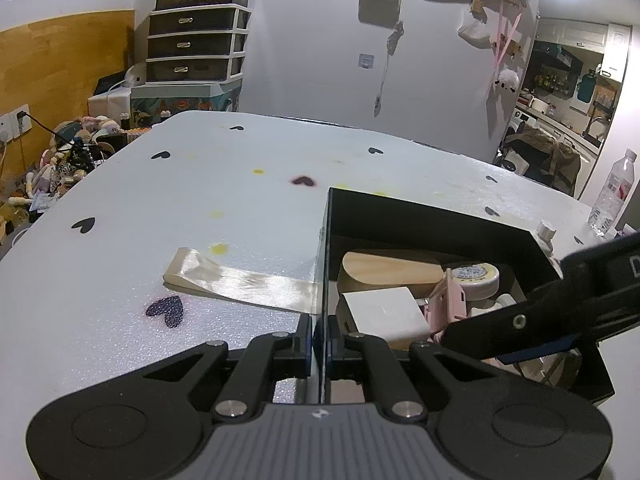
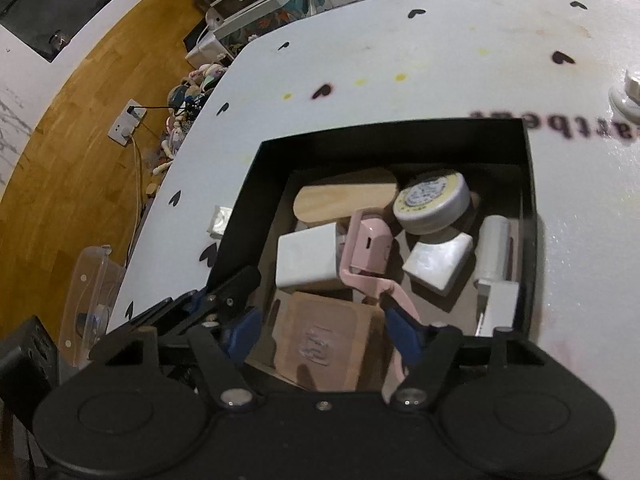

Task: Organize rigid objects
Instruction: 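Carry the wooden stamp block into the black box and release it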

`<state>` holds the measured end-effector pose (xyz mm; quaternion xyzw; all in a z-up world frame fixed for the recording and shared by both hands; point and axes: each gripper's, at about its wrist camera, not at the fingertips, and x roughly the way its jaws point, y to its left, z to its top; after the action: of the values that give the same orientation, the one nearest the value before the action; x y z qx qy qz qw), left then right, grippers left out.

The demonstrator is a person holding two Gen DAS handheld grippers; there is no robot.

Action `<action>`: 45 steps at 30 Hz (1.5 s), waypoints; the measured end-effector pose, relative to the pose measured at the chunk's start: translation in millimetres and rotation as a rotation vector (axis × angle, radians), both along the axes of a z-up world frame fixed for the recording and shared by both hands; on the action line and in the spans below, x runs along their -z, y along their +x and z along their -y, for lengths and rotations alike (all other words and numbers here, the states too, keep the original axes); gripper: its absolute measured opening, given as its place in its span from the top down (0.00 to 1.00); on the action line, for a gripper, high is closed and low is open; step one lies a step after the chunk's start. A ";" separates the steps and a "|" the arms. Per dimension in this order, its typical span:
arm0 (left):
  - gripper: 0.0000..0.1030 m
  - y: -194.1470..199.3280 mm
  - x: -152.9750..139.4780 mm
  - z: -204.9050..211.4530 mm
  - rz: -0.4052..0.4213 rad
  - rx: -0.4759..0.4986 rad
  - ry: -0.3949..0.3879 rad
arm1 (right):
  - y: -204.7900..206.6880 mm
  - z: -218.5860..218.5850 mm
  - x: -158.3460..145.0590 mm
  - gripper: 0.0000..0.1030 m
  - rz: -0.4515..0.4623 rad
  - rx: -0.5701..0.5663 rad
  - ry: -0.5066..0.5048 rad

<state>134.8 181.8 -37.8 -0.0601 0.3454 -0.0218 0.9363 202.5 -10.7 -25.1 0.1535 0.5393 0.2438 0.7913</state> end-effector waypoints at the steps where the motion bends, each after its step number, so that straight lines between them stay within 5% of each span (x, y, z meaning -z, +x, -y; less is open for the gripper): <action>1: 0.94 0.1 0.0 0.1 0.000 -0.001 0.000 | 1.6 -0.9 0.2 0.33 -0.003 -0.003 0.002; 7: 0.94 2.0 0.1 1.3 -0.003 -0.005 0.004 | -1.1 -0.4 2.4 0.40 -0.017 -0.043 0.003; 11: 0.94 2.5 -0.3 2.2 -0.004 -0.008 0.006 | -0.5 -0.6 10.6 0.67 -0.044 -0.029 -0.016; 17: 0.94 2.2 -0.6 2.5 -0.004 -0.007 0.007 | -6.5 -14.3 17.9 0.75 -0.065 -0.111 0.005; 25: 0.94 2.2 -1.3 2.4 -0.005 -0.009 0.011 | -17.1 -3.7 -4.3 0.52 0.076 -0.117 -0.040; 32: 0.94 1.6 -2.0 3.0 -0.005 -0.010 0.011 | -23.1 15.3 -18.8 0.21 0.173 -0.091 -0.065; 39: 0.94 1.3 -2.3 2.5 -0.006 -0.012 0.011 | -30.5 30.8 -29.1 0.03 0.256 -0.071 -0.067; 45: 0.94 0.2 -3.3 2.5 -0.008 -0.017 0.014 | -34.2 39.7 -34.1 0.00 0.301 -0.047 -0.084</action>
<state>134.9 179.3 -34.5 -0.0563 0.3490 -0.0113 0.9354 168.3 -50.4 9.0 0.0694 0.4276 0.2599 0.8630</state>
